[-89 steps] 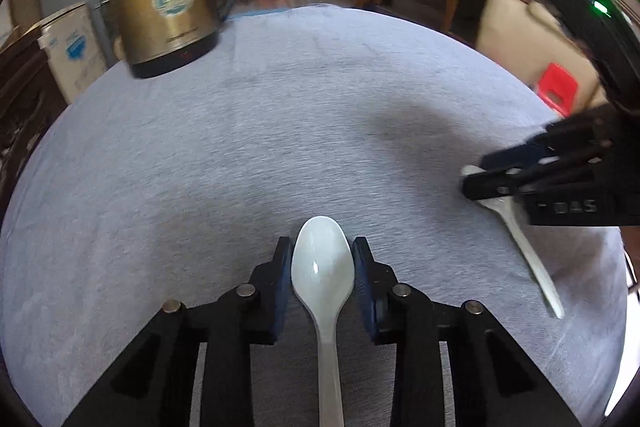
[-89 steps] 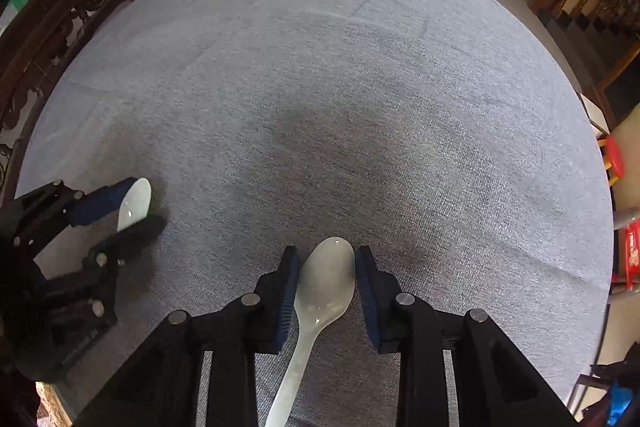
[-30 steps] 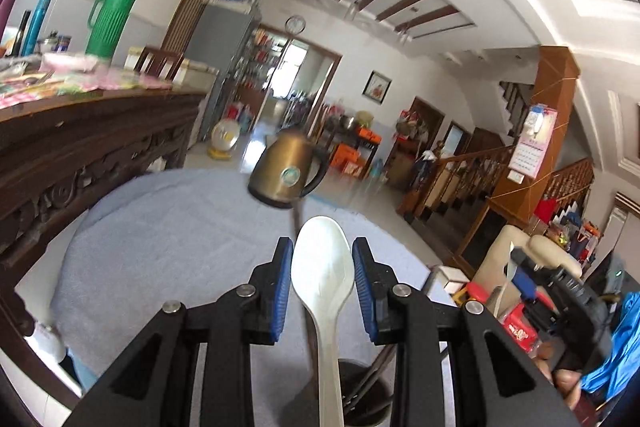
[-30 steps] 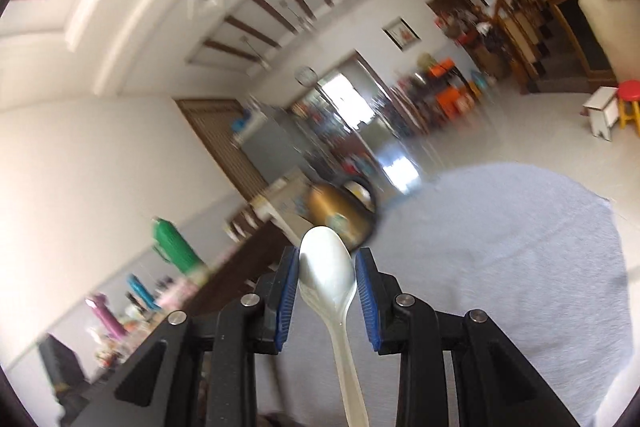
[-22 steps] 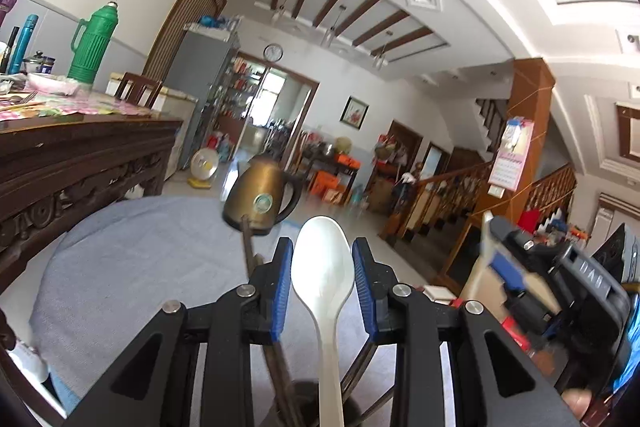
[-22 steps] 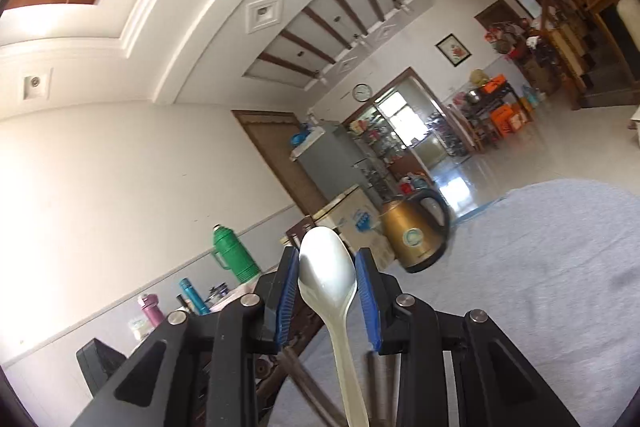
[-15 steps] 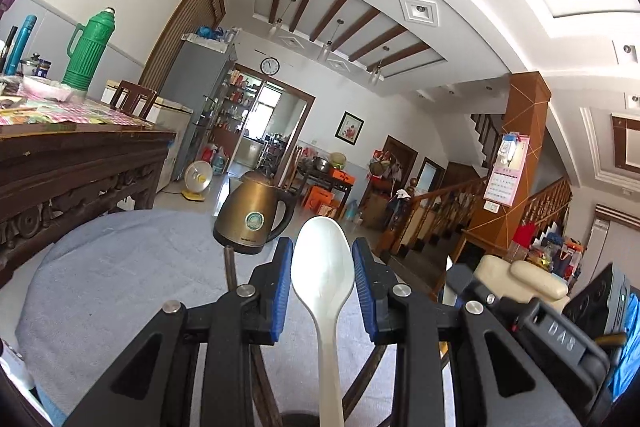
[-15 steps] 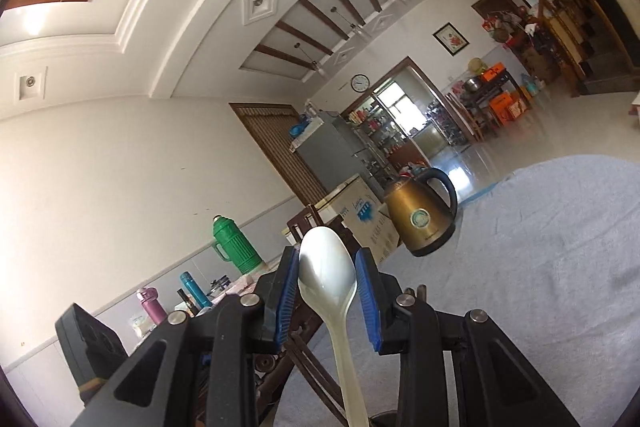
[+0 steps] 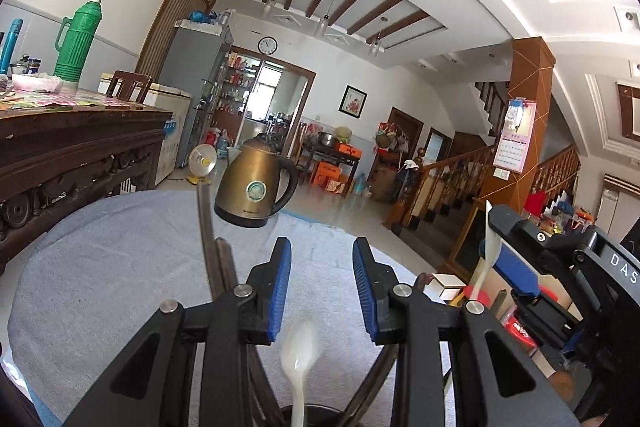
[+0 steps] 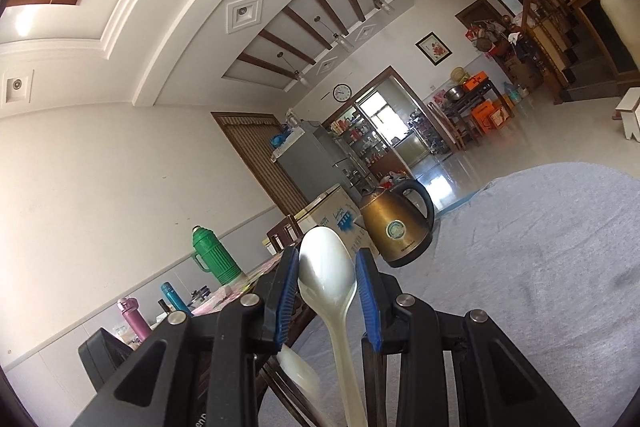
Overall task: Organize utensils
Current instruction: 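Lift both white spoons and lower them into the dark holder, then open both grippers to release the spoons into the holder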
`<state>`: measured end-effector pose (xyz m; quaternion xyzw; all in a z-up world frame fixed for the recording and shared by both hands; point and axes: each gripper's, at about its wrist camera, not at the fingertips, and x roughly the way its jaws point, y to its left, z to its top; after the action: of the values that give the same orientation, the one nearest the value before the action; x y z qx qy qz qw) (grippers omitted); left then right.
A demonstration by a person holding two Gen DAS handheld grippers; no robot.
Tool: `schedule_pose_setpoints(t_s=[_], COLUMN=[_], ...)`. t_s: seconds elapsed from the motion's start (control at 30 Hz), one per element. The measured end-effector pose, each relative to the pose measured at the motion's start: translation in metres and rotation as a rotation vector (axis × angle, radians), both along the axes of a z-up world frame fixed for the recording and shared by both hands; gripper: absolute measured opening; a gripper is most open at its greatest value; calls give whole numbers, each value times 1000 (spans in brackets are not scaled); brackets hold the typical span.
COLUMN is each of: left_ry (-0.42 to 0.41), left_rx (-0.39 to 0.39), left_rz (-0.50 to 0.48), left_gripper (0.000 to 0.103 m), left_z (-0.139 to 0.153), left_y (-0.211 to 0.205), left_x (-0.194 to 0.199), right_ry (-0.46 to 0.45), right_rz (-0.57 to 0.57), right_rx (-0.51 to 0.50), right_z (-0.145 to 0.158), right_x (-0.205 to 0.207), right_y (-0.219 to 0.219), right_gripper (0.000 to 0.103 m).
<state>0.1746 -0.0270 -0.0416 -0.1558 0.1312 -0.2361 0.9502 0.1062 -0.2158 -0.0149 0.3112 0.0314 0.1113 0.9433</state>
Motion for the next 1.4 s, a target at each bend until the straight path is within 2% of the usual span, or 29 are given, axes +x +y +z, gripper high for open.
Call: schedule_pose_setpoints(t_s=[0.2, 0.4, 0.57, 0.7, 0.77, 0.93, 1.0, 1.2, 1.27, 1.33, 1.4], left_ry=[-20, -49, -44, 5, 88, 298, 351, 387, 400, 402, 407], left_rx=[6, -7, -36, -12, 37, 154, 175, 295, 328, 315, 295], left_rz=[29, 138, 225, 278, 248, 151, 100, -144, -161, -190, -214], left_gripper=[37, 38, 49, 59, 64, 64, 64, 64, 64, 62, 59], left_z=[6, 19, 23, 12, -3, -52, -70, -96, -100, -102, -105], left_y=[12, 46, 83, 108, 119, 116, 107, 52, 42, 40, 42], left_x=[-8, -16, -14, -5, 10, 54, 70, 107, 113, 112, 108], right_ry=[4, 0, 6, 39, 57, 70, 84, 69, 55, 29, 14], right_rz=[8, 36, 25, 30, 33, 31, 35, 1, -26, -73, -96], right_rx=[-2, -48, -103, -161, -203, -259, -286, -213, -195, -175, -105], right_z=[-2, 2, -4, -16, -21, -32, -36, -21, -9, 5, 14], right_x=[1, 4, 11, 18, 19, 10, 6, -5, -7, -12, -12], right_y=[1, 24, 48, 67, 74, 79, 77, 39, 23, -2, -37], right_gripper=[32, 32, 32, 32, 33, 33, 33, 33, 33, 33, 33])
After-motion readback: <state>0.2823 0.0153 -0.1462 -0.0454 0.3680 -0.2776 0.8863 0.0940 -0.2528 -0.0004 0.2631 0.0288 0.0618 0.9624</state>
